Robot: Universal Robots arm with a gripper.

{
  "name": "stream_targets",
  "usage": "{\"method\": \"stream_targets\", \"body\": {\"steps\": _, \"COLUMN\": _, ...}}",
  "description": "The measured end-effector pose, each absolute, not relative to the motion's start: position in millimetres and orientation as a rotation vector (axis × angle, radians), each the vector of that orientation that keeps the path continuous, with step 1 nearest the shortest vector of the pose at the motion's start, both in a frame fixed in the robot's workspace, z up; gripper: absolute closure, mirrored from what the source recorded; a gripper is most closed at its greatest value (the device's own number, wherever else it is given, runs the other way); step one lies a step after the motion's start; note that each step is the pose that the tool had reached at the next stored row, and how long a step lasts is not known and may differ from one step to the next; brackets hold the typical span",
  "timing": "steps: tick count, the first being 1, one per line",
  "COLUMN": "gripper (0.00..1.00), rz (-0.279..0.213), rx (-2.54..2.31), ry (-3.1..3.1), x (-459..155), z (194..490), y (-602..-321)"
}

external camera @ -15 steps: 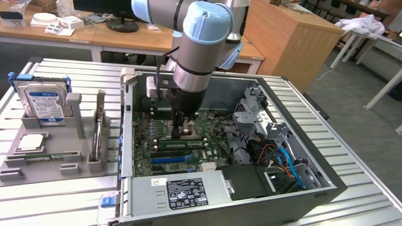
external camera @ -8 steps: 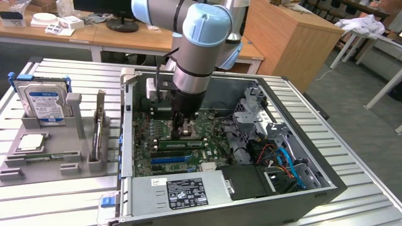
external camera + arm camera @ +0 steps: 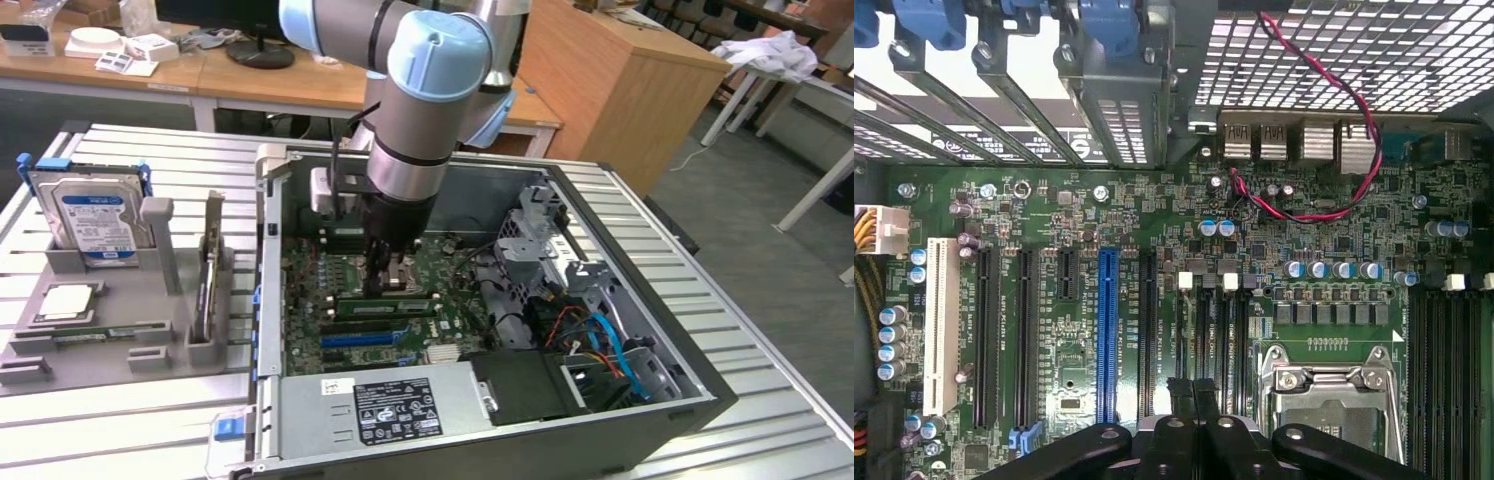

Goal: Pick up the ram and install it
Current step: 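Press down the ram until it locks into place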

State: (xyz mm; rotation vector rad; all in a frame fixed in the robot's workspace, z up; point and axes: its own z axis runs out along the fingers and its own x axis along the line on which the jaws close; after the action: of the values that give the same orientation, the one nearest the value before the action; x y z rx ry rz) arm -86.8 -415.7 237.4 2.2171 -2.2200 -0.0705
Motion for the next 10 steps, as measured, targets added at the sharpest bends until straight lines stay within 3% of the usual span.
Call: {"method": "stream_targets", "body": {"steps": 10, "gripper": 0.89, "rz": -0.070, "rx": 2.217, "ry": -2.220, "x": -86.8, "z": 233.9, "y": -415.8}}
